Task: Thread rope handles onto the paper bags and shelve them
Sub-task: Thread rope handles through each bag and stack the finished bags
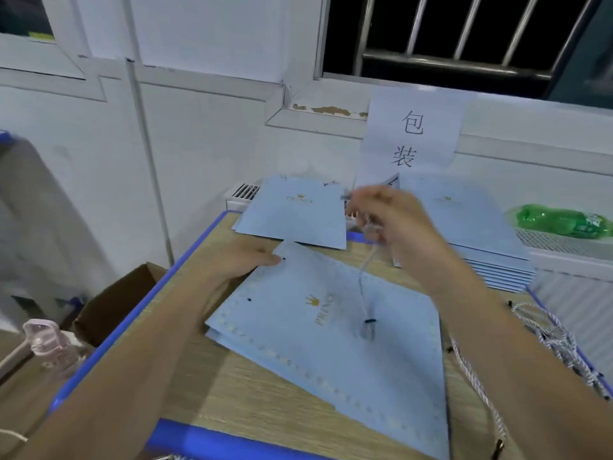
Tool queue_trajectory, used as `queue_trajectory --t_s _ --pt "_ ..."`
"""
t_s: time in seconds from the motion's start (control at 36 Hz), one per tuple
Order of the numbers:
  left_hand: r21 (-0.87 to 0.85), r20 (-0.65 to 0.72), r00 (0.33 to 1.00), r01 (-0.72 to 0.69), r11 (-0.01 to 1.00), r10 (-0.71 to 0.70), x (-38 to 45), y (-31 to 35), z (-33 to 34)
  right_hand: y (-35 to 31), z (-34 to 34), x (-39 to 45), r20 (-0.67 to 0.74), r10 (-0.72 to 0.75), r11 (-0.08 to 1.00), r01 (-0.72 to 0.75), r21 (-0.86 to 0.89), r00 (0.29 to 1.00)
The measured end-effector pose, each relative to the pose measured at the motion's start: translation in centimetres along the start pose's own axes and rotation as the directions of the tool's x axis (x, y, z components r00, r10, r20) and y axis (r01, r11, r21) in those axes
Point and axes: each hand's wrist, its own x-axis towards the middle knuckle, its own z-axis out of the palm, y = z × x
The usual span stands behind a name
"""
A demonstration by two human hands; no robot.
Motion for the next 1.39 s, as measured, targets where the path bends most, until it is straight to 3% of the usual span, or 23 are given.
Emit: queue_trajectory --t_s 0.14,0.25,0.44,0.58,0.81,0.94,1.11,1.31,1.39 --pt "-0.05 0.173 0.984 0.04 0.998 -0.03 -1.5 -0.7 0.2 -6.6 -1.2 -0.5 -0.018 -0.385 0.898 0.37 -0.238 0.923" --pt "-0.028 0.304 0.952 0.053 0.998 -0.042 -2.0 -0.6 0.4 -6.5 -1.0 -1.4 0.024 -0.515 0.813 0.497 -0.303 0.857" --pt "-0.024 0.317 0.948 -0.012 1.0 0.019 -1.5 -1.0 0.7 5.1 1.2 -2.0 0.192 -0.274 0.841 0.332 -0.426 0.942" --pt "-0.045 0.293 0.953 -0.064 0.997 0.075 -0.7 -1.5 1.3 10.1 2.4 -2.0 0.092 -0.204 0.906 0.224 -0.359 0.975" --pt "-0.034 0.142 0.987 -0.078 0.996 0.082 -0.6 -1.5 1.8 10.5 2.7 -1.4 0.066 -0.27 0.861 0.272 -0.429 0.961" --pt "-0.027 0.116 0.989 -0.09 0.996 0.093 -0.6 -1.4 1.8 10.2 3.2 -0.9 0.101 -0.279 0.83 0.292 -0.475 0.955" --pt "-0.189 0.107 0.994 0.051 0.981 -0.031 -0.9 -1.6 1.2 10.3 4.0 -0.6 0.095 -0.335 0.757 0.328 -0.565 0.937" --pt "-0.234 0.227 0.966 -0.07 0.97 0.125 -1.9 -1.3 0.8 10.8 3.8 -0.9 0.139 -0.322 0.804 0.348 -0.481 0.936" --pt "-0.138 0.177 0.969 -0.149 0.979 0.173 -2.1 -1.3 1.1 10.8 3.8 -0.9 0.1 -0.313 0.845 0.326 -0.423 0.944"
